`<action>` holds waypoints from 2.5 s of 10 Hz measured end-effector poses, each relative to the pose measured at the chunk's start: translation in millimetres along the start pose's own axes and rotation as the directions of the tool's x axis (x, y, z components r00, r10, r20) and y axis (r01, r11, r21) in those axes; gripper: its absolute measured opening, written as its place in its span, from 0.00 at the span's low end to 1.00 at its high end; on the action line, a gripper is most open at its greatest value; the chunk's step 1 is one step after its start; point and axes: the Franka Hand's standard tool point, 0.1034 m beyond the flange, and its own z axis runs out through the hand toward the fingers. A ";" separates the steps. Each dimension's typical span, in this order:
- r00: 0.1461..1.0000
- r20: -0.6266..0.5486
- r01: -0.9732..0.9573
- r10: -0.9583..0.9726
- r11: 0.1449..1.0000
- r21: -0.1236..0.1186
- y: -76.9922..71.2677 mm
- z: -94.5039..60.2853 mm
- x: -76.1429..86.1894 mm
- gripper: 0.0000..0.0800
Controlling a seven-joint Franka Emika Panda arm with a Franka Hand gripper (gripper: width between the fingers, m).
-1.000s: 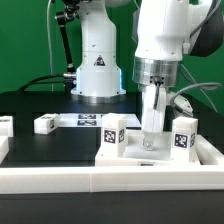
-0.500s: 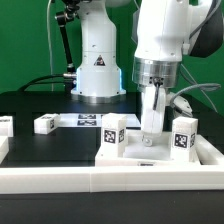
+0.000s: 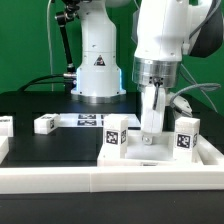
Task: Assemble square table
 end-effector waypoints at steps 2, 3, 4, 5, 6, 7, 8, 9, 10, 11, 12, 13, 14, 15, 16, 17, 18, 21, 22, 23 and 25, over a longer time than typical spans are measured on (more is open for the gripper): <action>1.000 0.000 0.000 0.000 1.000 0.000 0.0 0.0 0.0 0.06; 1.000 0.000 0.000 0.000 1.000 0.000 0.0 0.0 0.0 0.06; 1.000 0.000 0.017 -0.017 1.000 0.001 -0.7 -0.4 1.6 0.06; 0.997 -0.001 0.075 -0.075 0.997 0.009 -5.1 -2.1 9.6 0.06; 0.996 -0.005 0.092 -0.092 0.996 0.015 -5.3 -1.4 14.4 0.06; 0.993 -0.012 0.116 -0.115 0.993 0.024 -4.6 -0.7 18.5 0.06; 0.984 -0.019 0.175 -0.175 0.984 0.032 -5.8 -1.2 27.6 0.06; 0.984 -0.021 0.177 -0.177 0.984 0.034 -6.2 -0.3 33.5 0.06; 0.980 -0.022 0.197 -0.196 0.980 0.035 -6.0 -0.5 31.0 0.06; 0.956 -0.027 0.294 -0.293 0.955 0.034 -6.7 -0.6 31.7 0.06; 0.940 -0.029 0.340 -0.339 0.940 0.033 -6.5 -0.4 32.5 0.06; 0.929 -0.030 0.371 -0.370 0.928 0.030 -5.7 0.0 33.1 0.06; 0.904 -0.031 0.426 -0.426 0.904 0.022 -2.9 1.6 35.7 0.06; 0.882 -0.034 0.470 -0.469 0.882 0.018 -2.3 2.0 38.9 0.06; 0.860 -0.036 0.509 -0.508 0.861 0.012 -1.7 2.6 44.7 0.07; 0.825 -0.040 0.565 -0.564 0.825 0.004 -1.4 3.1 55.0 0.07; 0.764 -0.044 0.645 -0.644 0.764 -0.005 -3.6 2.9 66.4 0.07; 0.621 -0.062 0.782 -0.781 0.623 -0.011 -10.5 1.3 83.5 0.07; 0.574 -0.073 0.817 -0.816 0.576 -0.010 -13.5 0.0 87.0 0.07; 0.525 -0.084 0.849 -0.847 0.528 -0.010 -16.3 -1.1 89.7 0.07; 0.459 -0.089 0.887 -0.884 0.462 -0.016 -18.3 -1.7 93.1 0.07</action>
Offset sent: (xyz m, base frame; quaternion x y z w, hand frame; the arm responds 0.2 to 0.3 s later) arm 0.0000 0.0000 0.0000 0.0000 0.0000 0.0000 1.0000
